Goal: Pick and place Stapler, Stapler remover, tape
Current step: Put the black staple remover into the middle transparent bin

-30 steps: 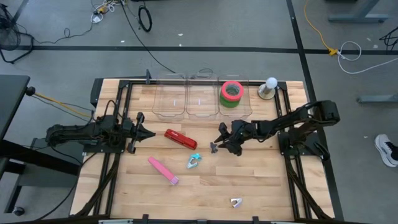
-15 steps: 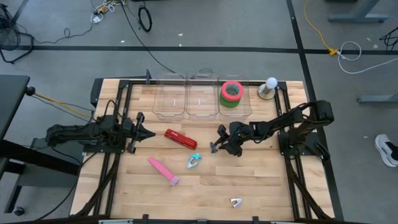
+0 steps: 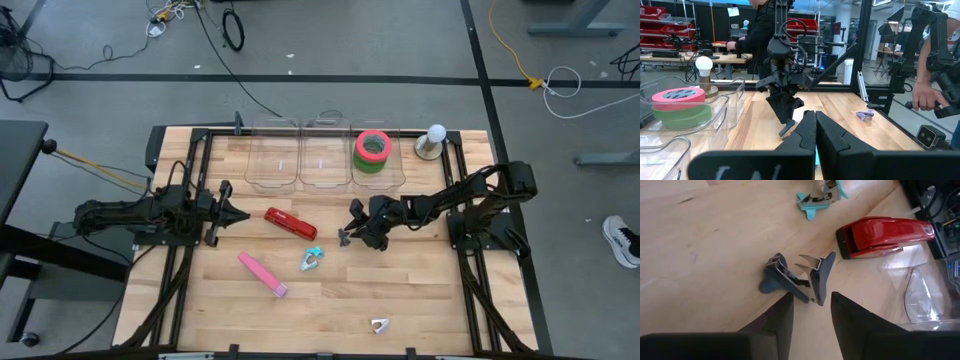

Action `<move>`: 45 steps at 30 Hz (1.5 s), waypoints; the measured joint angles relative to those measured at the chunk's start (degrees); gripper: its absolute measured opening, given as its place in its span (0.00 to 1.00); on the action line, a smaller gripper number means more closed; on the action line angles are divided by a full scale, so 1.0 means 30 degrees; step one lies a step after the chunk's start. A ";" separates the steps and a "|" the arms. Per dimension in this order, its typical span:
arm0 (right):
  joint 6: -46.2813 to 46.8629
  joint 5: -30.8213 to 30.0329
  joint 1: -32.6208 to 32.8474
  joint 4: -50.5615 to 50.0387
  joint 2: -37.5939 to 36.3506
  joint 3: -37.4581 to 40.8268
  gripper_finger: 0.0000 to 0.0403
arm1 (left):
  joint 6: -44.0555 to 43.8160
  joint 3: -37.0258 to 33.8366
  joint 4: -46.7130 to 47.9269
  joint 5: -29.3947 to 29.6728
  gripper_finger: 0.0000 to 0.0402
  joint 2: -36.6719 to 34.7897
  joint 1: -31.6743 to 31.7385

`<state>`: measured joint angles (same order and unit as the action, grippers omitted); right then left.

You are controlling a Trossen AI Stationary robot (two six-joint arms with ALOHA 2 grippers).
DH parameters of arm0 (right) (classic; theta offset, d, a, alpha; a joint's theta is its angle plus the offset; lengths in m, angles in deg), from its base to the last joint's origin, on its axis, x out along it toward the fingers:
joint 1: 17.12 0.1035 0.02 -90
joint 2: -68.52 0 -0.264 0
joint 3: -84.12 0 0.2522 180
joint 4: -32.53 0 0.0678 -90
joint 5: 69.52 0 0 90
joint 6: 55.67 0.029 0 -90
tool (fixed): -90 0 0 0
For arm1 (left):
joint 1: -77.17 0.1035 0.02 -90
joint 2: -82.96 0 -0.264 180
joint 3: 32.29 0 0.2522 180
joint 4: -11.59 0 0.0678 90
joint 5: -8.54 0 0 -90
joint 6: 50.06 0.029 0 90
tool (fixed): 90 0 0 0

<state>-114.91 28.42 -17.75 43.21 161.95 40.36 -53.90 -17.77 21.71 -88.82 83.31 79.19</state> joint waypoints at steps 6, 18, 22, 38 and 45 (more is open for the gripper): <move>-0.0001 -0.0001 0.0000 0.0009 -0.0006 0.0000 0.24 | 0.0007 -0.0001 -0.0002 0.0000 0.01 0.0001 0.0000; -0.0007 0.0000 0.0034 0.0211 -0.0015 0.0000 0.19 | 0.0007 -0.0001 -0.0005 0.0000 0.01 0.0001 -0.0007; 0.0027 -0.0007 0.0222 0.0214 -0.0022 0.0000 0.19 | 0.0007 0.0005 -0.0007 0.0000 0.01 0.0001 -0.0001; 0.0073 -0.0852 0.0546 0.0214 -0.0029 0.0000 0.19 | 0.0000 0.0003 -0.0007 0.0002 0.01 -0.0004 -0.0007; 0.0073 -0.0845 0.0554 0.0214 -0.0029 0.0000 0.19 | 0.0007 0.0003 -0.0007 0.0000 0.01 -0.0003 0.0000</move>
<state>-114.70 25.89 -16.08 43.85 161.86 40.36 -53.88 -17.77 21.69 -88.82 83.30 79.19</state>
